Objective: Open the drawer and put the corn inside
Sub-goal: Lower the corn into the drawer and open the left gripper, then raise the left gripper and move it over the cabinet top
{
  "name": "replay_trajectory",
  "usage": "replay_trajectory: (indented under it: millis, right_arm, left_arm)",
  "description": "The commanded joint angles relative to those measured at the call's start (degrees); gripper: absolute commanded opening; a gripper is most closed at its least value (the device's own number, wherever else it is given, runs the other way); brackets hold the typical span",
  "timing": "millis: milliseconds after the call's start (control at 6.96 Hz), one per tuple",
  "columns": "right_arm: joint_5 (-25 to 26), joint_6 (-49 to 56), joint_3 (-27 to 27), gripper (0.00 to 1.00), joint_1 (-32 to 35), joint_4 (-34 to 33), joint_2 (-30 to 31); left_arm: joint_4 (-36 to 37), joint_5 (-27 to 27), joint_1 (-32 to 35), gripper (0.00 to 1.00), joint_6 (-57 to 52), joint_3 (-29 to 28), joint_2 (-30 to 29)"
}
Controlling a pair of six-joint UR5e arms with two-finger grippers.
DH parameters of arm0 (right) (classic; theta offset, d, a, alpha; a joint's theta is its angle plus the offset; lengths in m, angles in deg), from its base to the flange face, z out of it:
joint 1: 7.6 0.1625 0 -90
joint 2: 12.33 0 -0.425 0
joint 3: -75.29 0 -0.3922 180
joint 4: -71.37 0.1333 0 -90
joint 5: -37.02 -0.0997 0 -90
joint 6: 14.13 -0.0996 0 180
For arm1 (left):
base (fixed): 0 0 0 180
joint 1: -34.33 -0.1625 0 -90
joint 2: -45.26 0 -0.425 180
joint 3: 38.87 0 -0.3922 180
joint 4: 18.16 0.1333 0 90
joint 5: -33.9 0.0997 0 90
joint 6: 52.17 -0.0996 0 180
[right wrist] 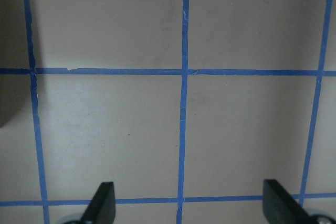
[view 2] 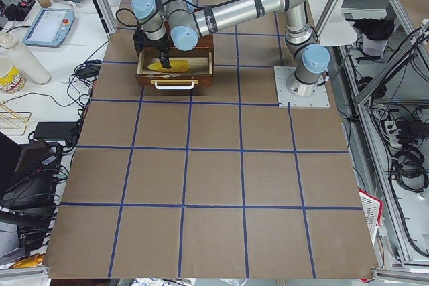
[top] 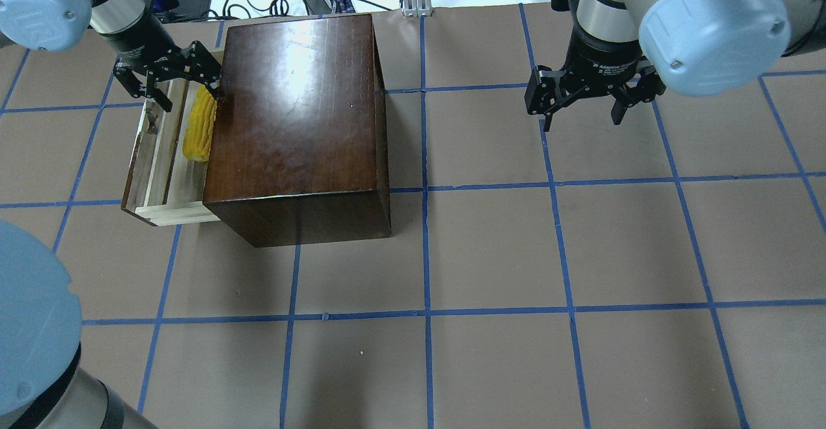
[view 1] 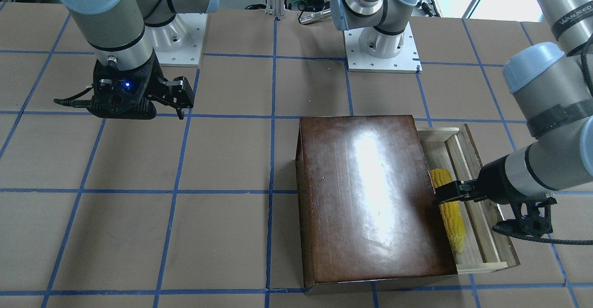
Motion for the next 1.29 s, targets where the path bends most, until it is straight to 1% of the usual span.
replay_trajectory:
  millis: [0, 287, 431, 575, 719, 862, 1006, 1150]
  right_arm:
    - [0.02, 0.0, 0.0, 1.0, 0.0, 0.0, 0.0]
    - [0.02, 0.0, 0.0, 1.0, 0.0, 0.0, 0.09]
    - [-0.07, 0.0, 0.0, 1.0, 0.0, 0.0, 0.09]
    - [-0.07, 0.0, 0.0, 1.0, 0.0, 0.0, 0.0]
    - [-0.07, 0.0, 0.0, 1.0, 0.0, 0.0, 0.0]
    - [-0.07, 0.0, 0.0, 1.0, 0.0, 0.0, 0.0]
    - [-0.07, 0.0, 0.0, 1.0, 0.0, 0.0, 0.0]
    - [-0.16, 0.0, 0.0, 1.0, 0.0, 0.0, 0.0]
  left_arm:
    - [-4.05, 0.4, 0.09, 1.0, 0.09, -3.01, 1.57]
    - [-11.34, 0.49, 0.26, 1.0, 0.09, -8.2, 3.33]
    - [-12.24, 0.58, 1.48, 1.0, 0.88, -8.91, 4.47]
    - [-12.17, 3.97, 5.15, 1.0, 0.88, -8.92, 5.96]
    - [-12.43, 5.49, 9.62, 1.0, 1.67, -8.14, 7.45]
    - [-12.43, 5.68, 13.5, 1.0, 5.68, -6.83, 8.68]
    - [-11.56, 6.72, 16.49, 1.0, 6.85, -4.55, 9.48]
    - [-11.46, 6.38, 17.22, 1.0, 7.12, -2.35, 10.97]
